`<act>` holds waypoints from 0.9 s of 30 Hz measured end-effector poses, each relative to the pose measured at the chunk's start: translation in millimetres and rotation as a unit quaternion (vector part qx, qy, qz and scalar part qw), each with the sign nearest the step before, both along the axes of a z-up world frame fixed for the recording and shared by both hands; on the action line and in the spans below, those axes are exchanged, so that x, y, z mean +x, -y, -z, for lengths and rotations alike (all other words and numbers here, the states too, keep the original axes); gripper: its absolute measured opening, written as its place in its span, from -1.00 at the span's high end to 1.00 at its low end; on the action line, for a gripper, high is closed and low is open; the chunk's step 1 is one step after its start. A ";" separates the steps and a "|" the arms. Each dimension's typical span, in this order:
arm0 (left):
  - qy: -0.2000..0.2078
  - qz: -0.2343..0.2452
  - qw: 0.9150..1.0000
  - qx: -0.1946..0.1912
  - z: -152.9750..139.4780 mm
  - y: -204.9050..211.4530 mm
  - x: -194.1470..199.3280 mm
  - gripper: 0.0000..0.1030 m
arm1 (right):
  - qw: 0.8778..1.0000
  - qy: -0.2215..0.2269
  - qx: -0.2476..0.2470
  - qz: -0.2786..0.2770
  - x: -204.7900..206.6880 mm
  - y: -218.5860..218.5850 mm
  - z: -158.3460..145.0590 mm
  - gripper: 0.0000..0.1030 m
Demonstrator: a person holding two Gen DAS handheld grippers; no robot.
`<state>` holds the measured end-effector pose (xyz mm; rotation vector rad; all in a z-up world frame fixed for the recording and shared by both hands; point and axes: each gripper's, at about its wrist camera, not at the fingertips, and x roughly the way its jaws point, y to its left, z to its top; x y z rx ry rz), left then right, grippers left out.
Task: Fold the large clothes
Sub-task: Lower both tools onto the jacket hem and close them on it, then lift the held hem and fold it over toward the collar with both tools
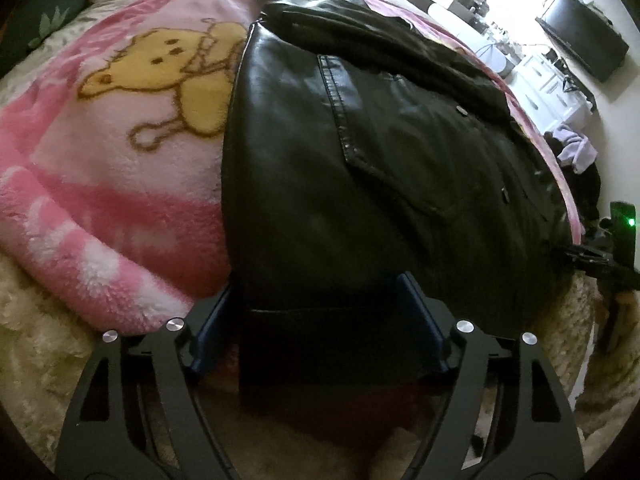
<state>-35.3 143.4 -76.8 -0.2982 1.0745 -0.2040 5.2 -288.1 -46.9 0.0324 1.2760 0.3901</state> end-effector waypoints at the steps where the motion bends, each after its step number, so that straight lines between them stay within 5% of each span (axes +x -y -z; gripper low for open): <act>1: 0.003 -0.007 1.000 -0.004 -0.7 -2.6 -1.1 -0.12 | 1.000 0.014 0.001 0.002 -3.9 2.7 -3.7 0.25; 3: 0.007 -0.017 1.000 -0.018 -2.4 -10.4 -3.8 0.23 | 0.999 0.024 0.035 0.011 -9.1 12.2 -9.4 0.68; 6: 0.012 -0.027 0.998 -0.051 -4.2 -21.2 -8.8 0.64 | 0.996 0.053 0.066 0.009 -20.8 17.7 -23.3 0.77; 9: 0.031 -0.025 0.997 -0.061 -15.8 -23.4 -15.5 0.83 | 0.992 0.065 0.105 0.017 -27.7 23.3 -37.6 0.83; 16: 0.097 -0.031 0.988 -0.113 -70.9 -40.3 -13.4 0.87 | 0.964 0.130 0.223 0.063 -12.3 44.5 -88.6 0.84; 22: 0.161 -0.027 0.979 -0.123 -123.6 -41.4 24.6 0.86 | 0.939 0.190 0.268 0.102 36.6 45.6 -130.6 0.84; 27: 0.174 -0.027 0.970 -0.166 -146.3 -48.6 70.3 0.84 | 0.921 0.191 0.302 0.158 99.2 51.4 -136.9 0.84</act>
